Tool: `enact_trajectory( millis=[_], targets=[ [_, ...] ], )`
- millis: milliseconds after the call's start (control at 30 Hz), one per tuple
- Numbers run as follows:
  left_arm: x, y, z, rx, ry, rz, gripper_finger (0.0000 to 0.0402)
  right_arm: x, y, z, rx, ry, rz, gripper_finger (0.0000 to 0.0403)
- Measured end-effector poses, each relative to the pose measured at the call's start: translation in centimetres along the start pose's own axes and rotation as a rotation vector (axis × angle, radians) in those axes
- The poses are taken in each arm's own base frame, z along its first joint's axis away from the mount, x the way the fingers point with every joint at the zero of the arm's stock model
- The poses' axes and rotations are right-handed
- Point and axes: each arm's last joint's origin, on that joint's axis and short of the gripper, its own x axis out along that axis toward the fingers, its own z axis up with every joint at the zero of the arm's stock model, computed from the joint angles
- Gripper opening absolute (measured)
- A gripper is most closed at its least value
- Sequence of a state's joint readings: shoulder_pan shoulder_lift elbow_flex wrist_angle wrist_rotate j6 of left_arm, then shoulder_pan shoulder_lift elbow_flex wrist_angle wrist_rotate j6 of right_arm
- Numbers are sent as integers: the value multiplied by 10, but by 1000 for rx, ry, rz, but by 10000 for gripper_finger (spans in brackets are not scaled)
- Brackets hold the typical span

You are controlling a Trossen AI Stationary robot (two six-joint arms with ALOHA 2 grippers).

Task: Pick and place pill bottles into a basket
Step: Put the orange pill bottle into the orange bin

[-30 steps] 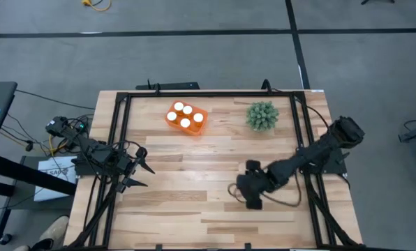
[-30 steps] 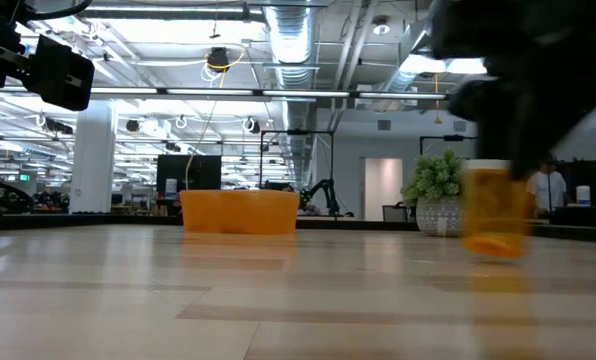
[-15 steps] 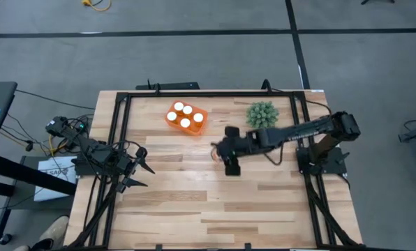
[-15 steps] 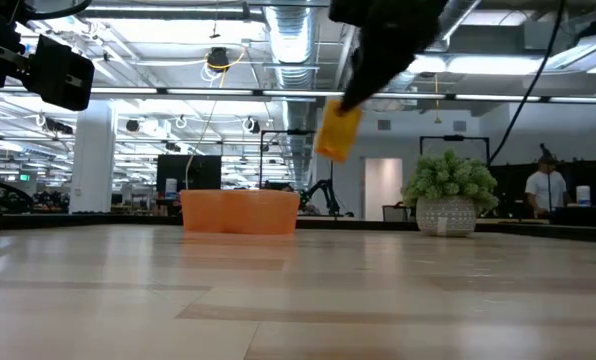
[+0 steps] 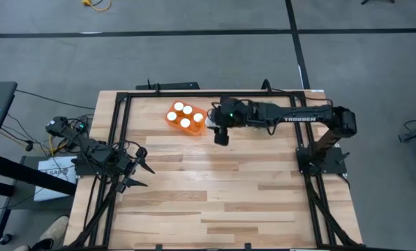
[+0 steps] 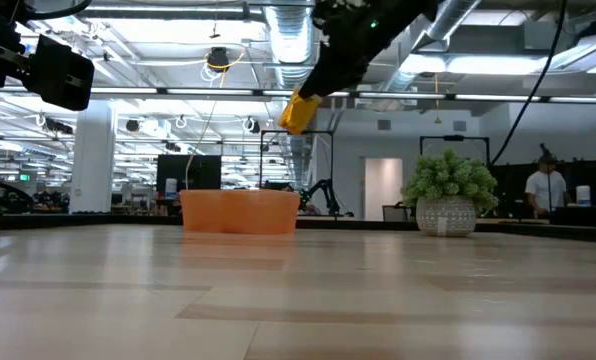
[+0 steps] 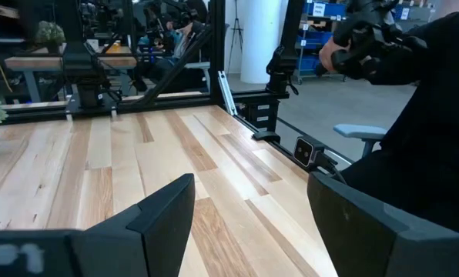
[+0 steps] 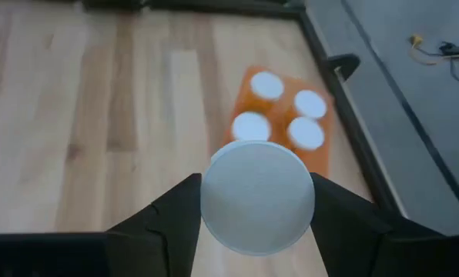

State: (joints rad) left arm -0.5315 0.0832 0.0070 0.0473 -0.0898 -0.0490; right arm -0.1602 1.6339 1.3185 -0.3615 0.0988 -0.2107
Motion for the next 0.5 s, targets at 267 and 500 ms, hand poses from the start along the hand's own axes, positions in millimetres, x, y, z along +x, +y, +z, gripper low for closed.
enact_trajectory(
  millis=[267, 500],
  targets=[
    [0, 0, 0, 0, 0, 0, 242, 34, -16, -12, 37, 19, 40, 198],
    [0, 0, 0, 0, 1, 1, 242, 70, -17, -9, 37, 43, 85, 210]
  ],
)
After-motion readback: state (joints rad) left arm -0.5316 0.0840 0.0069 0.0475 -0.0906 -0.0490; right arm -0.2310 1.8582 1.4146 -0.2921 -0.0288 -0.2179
